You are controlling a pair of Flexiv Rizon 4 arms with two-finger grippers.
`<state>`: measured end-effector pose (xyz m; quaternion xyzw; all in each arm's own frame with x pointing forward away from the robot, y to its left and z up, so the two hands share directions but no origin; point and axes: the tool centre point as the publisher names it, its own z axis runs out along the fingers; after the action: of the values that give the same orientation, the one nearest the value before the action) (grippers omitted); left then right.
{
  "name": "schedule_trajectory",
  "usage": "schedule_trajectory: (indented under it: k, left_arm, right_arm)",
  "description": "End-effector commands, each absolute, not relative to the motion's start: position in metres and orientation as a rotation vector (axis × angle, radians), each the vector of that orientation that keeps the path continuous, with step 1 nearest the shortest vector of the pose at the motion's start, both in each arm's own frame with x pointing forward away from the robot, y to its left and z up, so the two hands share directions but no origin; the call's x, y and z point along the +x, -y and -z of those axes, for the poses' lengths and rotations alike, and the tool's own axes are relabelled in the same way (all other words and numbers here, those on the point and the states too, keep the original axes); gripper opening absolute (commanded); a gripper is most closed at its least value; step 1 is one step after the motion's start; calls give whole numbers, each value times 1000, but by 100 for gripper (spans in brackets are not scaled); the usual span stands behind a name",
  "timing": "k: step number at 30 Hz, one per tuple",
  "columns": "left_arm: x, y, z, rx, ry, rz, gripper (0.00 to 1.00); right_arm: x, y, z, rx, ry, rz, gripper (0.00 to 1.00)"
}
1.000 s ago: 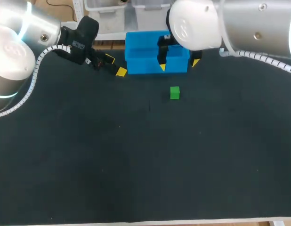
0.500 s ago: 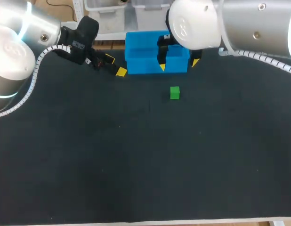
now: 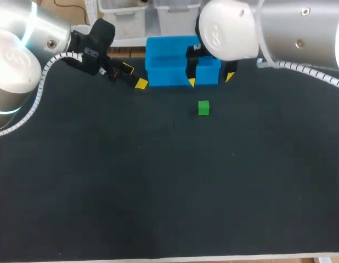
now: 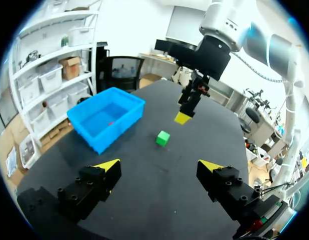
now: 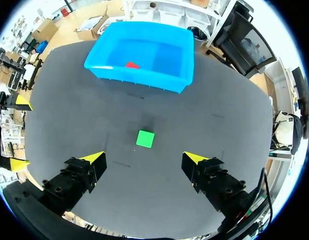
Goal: Use the left arm to pick the red cube and place it into the blue plastic box first, then use the right arm to grasp the green cube and put it into the same blue plastic box after the first action is fully finished.
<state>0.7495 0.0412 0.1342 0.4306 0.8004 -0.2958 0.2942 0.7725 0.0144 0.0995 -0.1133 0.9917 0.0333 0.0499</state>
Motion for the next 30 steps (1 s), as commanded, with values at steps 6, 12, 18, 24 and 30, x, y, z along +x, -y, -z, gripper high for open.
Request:
schedule_trajectory:
  k: [6, 12, 18, 24, 30]
  left_arm:
    - [750, -42, -133, 1148, -2124, 791, 100]
    - [750, -42, -133, 1148, -2124, 791, 100]
    - [750, -42, -133, 1148, -2124, 791, 100]
    - [750, -42, -133, 1148, -2124, 791, 100]
    - [750, -42, -133, 1148, -2124, 791, 100]
  right_arm:
    - [778, -18, -89, -296, -3055, -59, 100]
    - [776, -20, -80, -231, -3067, -49, 100]
    - [773, -25, -68, -200, -3062, -71, 100]
    - [769, -28, -55, -219, -3049, -91, 100]
    - [767, -26, -44, -233, -3038, -72, 100]
